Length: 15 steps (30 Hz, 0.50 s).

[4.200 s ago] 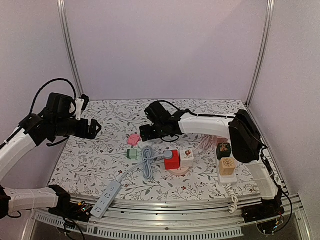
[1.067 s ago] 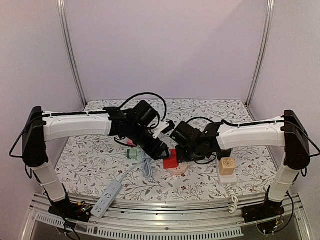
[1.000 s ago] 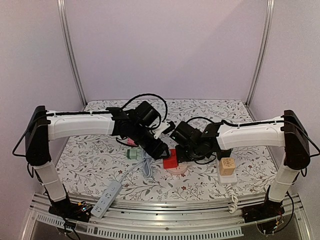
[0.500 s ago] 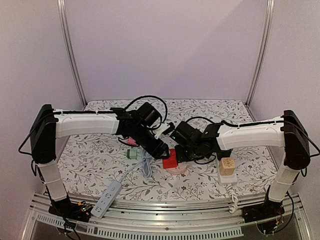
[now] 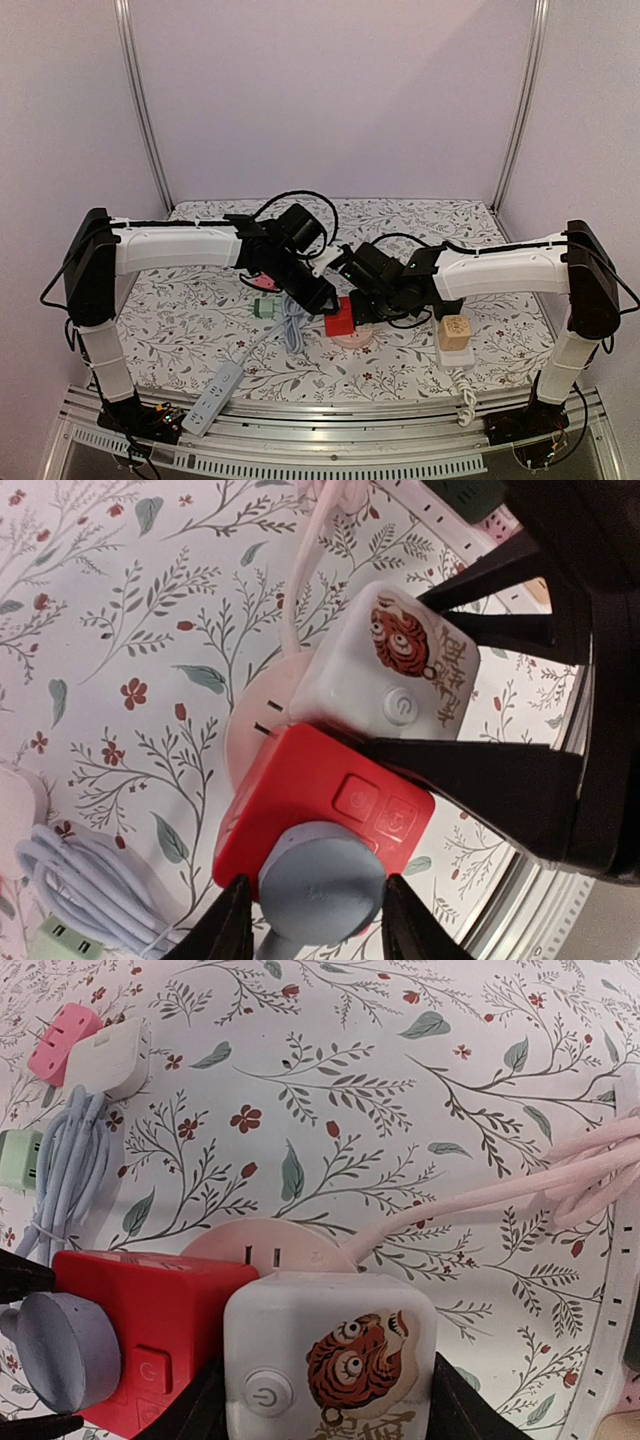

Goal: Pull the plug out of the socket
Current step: Remove the plug from the socket.

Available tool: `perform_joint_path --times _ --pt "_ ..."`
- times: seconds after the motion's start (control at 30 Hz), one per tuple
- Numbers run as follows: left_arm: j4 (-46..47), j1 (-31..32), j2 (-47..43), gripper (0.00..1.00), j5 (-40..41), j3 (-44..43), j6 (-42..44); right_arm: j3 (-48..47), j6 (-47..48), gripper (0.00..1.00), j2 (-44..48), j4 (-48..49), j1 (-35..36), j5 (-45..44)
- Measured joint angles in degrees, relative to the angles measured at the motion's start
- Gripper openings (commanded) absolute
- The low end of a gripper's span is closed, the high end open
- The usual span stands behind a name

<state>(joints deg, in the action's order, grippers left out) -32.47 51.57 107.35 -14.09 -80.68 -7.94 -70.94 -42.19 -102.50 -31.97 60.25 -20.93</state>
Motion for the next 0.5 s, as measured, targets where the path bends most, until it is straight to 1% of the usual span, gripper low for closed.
perform_joint_path --times 0.2,0.33,0.5 --pt "0.0 0.2 0.0 0.36 -0.5 0.0 0.0 0.0 0.0 0.38 0.0 0.1 0.0 0.0" --pt "0.0 0.2 0.0 0.35 -0.5 -0.1 -0.1 0.0 0.0 0.38 -0.1 0.1 0.0 -0.2" --pt "0.0 0.3 0.0 0.42 -0.5 -0.1 -0.1 0.0 0.0 0.38 -0.1 0.1 0.0 -0.3"
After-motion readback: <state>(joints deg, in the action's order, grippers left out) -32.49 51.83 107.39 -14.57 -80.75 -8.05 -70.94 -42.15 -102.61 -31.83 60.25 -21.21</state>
